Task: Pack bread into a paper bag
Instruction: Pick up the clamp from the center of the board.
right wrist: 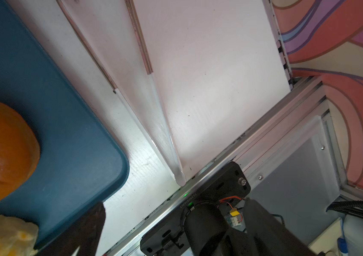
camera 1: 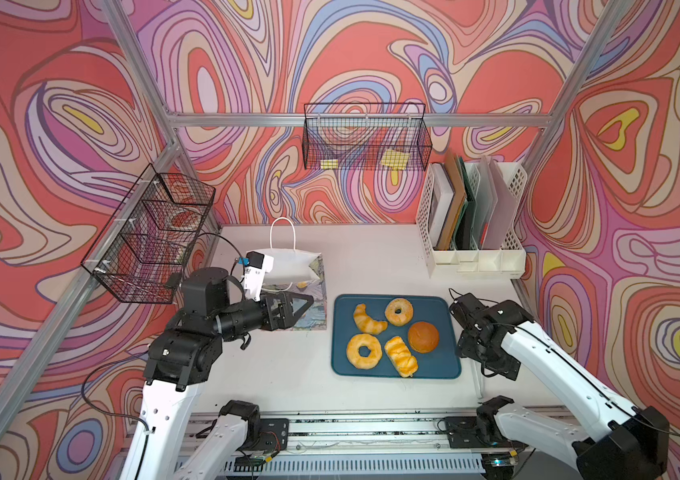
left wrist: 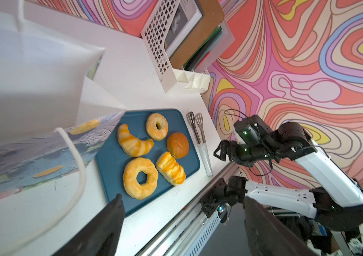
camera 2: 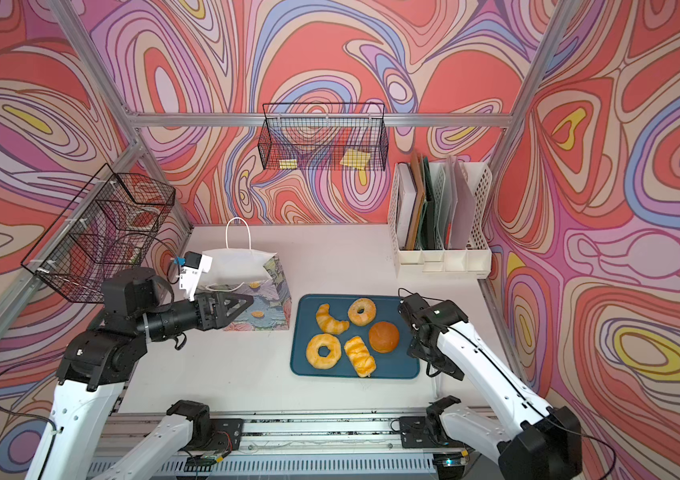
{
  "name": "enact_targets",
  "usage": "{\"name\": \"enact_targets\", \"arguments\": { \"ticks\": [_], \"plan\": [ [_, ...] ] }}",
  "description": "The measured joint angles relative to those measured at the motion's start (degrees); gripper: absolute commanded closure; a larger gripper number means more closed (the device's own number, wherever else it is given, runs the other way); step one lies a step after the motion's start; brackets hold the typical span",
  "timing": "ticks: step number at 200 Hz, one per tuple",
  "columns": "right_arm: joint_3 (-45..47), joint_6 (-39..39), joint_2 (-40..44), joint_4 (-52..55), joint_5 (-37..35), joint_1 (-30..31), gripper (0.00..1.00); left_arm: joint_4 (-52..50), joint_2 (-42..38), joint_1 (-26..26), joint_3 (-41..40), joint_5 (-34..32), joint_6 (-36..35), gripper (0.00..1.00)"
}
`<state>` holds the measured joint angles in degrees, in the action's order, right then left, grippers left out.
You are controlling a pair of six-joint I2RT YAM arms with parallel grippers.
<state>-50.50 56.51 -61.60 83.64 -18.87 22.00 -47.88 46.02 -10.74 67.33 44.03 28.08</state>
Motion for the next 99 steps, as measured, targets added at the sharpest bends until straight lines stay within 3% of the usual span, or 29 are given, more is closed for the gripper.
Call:
{"name": "enact_targets", "arguments": {
  "ticks": [24,49,99],
  "plan": [
    [1.3,1.4,0.8,0.0,0.2,0.0,0.07,1.4,-0.7,-2.0,-3.4,3.5,1.2,0.11],
    [1.3,1.4,0.0,-0.5,0.5,0.1,0.22,3.8,-2.4,-2.8,-7.0,6.1,3.7,0.10],
    [-4.3,-2.3,-7.0,0.8,1.7,0.2,0.02,8.0,-3.3,-2.9,-8.5,8.4,5.8,0.09]
  ]
}}
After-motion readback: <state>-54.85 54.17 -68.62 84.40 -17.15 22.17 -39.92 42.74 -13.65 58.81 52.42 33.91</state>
